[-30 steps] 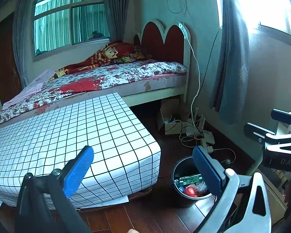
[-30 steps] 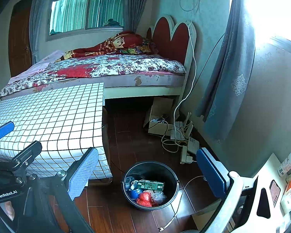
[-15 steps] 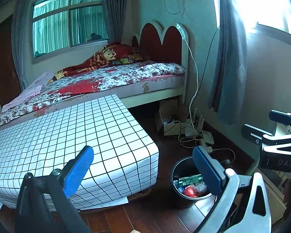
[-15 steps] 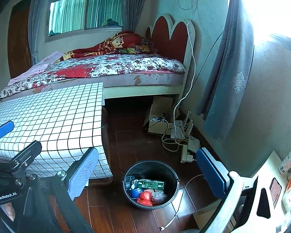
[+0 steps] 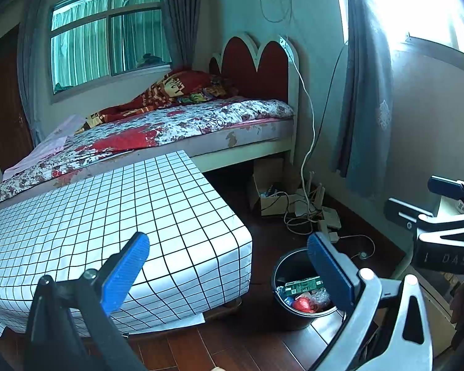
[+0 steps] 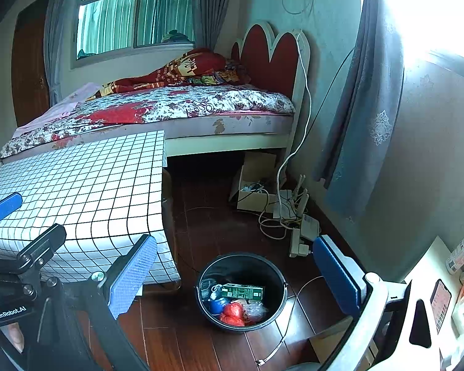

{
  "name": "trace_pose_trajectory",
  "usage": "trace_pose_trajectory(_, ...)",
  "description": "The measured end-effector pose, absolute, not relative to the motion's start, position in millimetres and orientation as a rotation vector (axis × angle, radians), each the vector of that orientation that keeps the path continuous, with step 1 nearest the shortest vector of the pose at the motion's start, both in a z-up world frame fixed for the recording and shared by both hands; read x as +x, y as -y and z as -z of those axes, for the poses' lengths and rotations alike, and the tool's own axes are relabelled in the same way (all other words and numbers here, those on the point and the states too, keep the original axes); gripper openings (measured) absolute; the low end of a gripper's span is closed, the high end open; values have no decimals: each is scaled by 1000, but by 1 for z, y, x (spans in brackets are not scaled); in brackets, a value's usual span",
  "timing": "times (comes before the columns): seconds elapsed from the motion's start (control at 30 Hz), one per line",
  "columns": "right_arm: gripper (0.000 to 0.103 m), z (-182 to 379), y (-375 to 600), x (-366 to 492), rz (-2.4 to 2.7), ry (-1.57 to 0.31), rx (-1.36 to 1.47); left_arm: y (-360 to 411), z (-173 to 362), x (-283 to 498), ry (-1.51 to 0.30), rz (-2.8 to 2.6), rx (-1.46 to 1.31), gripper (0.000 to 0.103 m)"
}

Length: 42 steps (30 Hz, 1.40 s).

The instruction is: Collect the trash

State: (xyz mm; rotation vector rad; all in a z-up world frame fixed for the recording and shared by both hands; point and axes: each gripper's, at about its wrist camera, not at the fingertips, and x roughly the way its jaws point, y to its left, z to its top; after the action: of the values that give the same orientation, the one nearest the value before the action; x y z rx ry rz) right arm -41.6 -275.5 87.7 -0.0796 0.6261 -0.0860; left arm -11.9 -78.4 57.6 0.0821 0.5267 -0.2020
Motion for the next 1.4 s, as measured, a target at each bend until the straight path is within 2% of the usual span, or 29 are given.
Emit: trace_pose_trajectory(1.4, 102, -87, 277, -45, 96, -626, -69, 74, -62, -13, -513, 239, 120, 102)
